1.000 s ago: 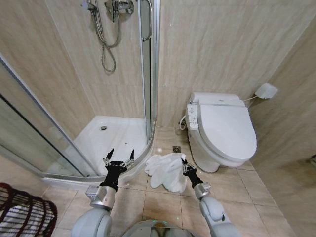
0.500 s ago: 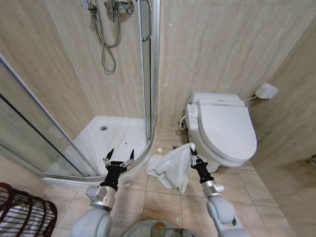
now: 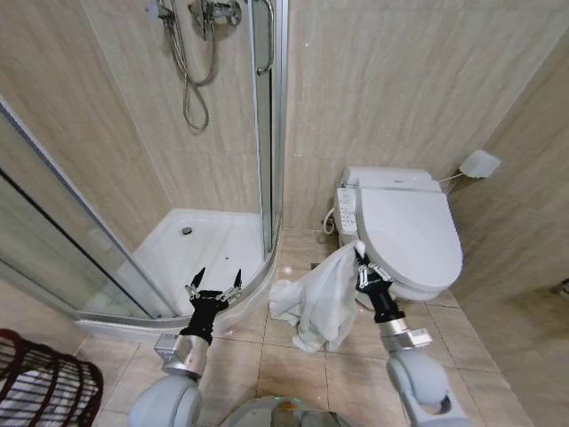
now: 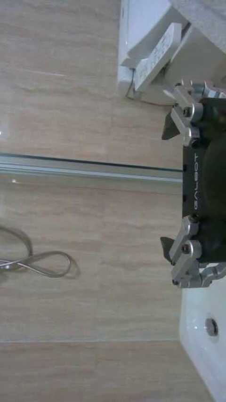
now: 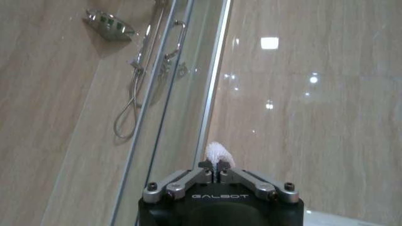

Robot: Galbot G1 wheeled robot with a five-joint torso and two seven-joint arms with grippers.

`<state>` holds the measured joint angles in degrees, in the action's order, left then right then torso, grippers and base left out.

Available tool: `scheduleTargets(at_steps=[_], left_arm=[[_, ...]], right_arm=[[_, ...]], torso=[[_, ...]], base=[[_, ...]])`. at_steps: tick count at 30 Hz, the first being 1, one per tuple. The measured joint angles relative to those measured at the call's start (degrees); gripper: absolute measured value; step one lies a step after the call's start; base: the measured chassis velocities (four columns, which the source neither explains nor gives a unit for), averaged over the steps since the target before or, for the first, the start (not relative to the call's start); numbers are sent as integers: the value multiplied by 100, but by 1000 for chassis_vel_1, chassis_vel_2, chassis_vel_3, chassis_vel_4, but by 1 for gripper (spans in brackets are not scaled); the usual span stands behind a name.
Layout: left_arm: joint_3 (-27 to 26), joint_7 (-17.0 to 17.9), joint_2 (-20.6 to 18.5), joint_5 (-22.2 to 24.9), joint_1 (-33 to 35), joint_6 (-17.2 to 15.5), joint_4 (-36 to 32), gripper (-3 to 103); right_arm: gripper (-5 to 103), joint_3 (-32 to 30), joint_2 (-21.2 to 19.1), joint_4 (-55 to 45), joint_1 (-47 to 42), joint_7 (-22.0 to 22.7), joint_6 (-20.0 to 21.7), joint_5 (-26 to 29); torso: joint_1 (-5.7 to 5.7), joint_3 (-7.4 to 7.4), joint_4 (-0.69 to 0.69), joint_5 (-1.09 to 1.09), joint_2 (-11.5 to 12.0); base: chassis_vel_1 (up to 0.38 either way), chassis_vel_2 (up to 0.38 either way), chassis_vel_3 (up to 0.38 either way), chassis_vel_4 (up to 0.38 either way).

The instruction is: Discard the used towel into the hamper.

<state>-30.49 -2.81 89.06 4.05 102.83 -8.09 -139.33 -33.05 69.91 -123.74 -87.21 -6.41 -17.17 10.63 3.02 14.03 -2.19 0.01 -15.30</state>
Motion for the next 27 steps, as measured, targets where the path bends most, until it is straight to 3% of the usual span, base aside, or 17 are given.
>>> scheduleTargets(at_steps=[4,15,23,27], left_arm=[[0,0,0,0,0,0,0,100],[0,0,0,0,0,0,0,100],[0,0,0,0,0,0,0,100],[0,0,0,0,0,0,0,100]], right_arm=[[2,-159,-183,-167,172,3,-46,338],[2,-106,-471,-84,765,9,-128,423],[2,-140,-470,-177,676,66,-155,568],[2,-176,-356,-295,672,59,-342,388]], torso=[[0,0,1,-1,0],[0,0,0,0,0],[0,0,1,-1,0],[0,0,0,0,0]], base=[[0,0,0,0],[0,0,0,0],[0,0,0,0],[0,0,0,0]])
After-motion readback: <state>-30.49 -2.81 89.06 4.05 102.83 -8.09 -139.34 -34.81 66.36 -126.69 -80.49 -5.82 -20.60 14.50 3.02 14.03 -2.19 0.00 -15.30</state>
